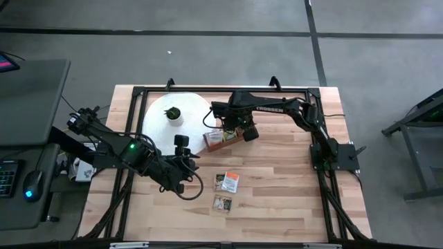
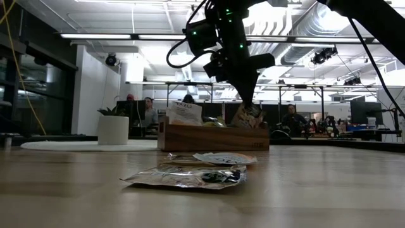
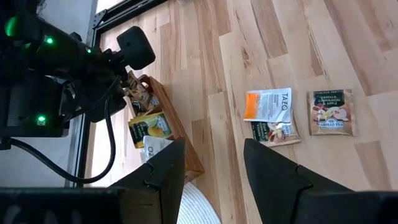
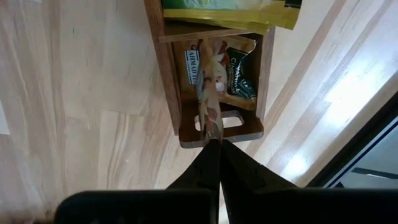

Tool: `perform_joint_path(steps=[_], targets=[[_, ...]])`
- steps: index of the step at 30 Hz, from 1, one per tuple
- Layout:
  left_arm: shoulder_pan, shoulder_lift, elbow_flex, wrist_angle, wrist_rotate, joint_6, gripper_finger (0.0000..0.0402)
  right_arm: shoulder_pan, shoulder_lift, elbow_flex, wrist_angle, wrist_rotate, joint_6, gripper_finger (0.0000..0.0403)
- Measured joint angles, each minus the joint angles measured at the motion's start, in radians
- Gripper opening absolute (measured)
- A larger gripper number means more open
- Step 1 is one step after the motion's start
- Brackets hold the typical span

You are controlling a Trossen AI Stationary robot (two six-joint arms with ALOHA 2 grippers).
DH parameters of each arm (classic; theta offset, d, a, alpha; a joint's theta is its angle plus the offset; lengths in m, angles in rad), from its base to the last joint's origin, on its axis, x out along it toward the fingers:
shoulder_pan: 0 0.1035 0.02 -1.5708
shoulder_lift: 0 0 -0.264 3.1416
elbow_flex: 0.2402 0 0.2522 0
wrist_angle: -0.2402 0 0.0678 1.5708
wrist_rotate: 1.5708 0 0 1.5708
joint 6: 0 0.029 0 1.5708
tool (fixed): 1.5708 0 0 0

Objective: Pick & Place Tea
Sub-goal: Put the brown tea bag into the right section of the wooden organizer

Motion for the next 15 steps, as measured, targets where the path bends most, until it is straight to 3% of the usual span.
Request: perform_joint_path(steps=[4, 15], targets=[[0.000, 0.000, 0.000, 0.000, 0.000, -0.011, 0.0158, 0.000, 0.000, 0.000, -0.001, -0.015, 0.008, 0.0012], [0.000, 0.000, 0.000, 0.000, 0.001, -0.023, 0.0158, -0.006, 0.000, 0.000, 0.002, 0.005, 0.051, 0.0130]])
